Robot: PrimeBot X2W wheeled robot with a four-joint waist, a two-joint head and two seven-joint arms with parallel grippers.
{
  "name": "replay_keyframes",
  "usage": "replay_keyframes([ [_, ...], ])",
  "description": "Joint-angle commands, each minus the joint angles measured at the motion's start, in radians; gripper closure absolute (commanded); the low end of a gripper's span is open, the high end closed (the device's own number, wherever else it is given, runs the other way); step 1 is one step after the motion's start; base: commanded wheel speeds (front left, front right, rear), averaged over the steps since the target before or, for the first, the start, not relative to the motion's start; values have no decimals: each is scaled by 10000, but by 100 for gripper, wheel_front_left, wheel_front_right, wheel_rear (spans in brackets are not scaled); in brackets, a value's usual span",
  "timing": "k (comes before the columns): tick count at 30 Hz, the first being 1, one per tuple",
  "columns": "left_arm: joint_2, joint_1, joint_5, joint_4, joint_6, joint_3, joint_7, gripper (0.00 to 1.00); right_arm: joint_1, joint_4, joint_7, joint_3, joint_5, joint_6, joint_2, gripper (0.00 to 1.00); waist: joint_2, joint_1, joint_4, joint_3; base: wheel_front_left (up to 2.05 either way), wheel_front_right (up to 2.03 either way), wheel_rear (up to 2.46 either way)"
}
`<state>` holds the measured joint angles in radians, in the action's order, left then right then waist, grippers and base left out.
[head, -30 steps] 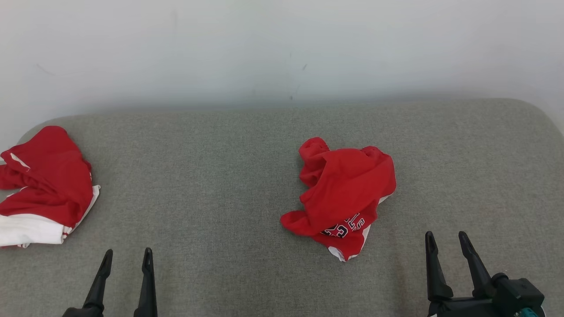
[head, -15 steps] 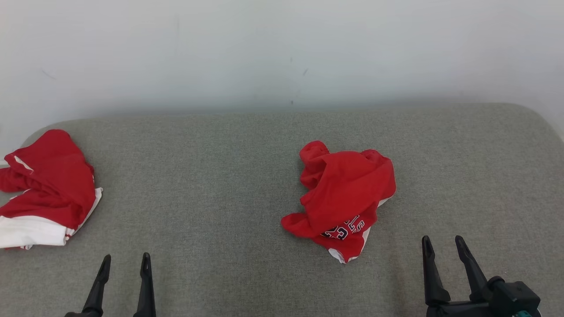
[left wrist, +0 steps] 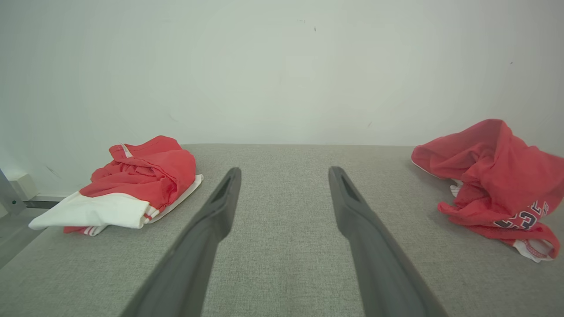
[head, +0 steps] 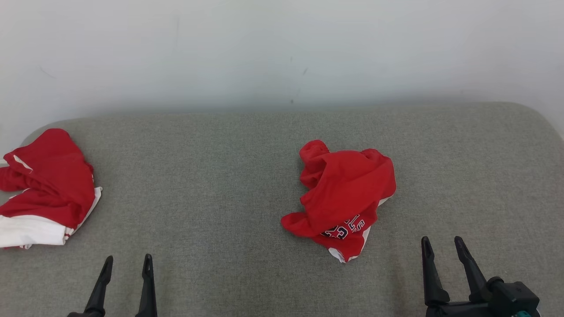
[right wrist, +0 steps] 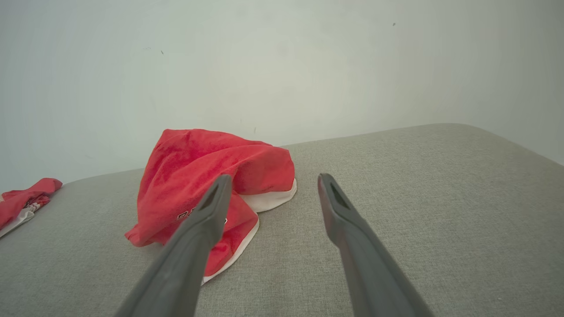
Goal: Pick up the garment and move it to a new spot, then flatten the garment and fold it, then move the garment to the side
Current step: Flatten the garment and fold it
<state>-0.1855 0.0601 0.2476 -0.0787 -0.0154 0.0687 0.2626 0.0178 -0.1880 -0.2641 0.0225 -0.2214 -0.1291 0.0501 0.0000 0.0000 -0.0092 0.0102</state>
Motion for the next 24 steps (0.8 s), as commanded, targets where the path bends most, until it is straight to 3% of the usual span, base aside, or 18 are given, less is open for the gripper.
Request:
replay_keyframes([
  [1, 39, -40, -38, -42, -8, -37, 35, 0, -31, -15, -6, 10, -35, -31, 4, 0, 0, 0, -2, 7, 0, 0, 0],
  [24, 251, -106, -267, -54, -185, -296, 35, 0, -136, -50, -6, 90, 4, -31, 4, 0, 0, 0, -35, 10, 0, 0, 0],
])
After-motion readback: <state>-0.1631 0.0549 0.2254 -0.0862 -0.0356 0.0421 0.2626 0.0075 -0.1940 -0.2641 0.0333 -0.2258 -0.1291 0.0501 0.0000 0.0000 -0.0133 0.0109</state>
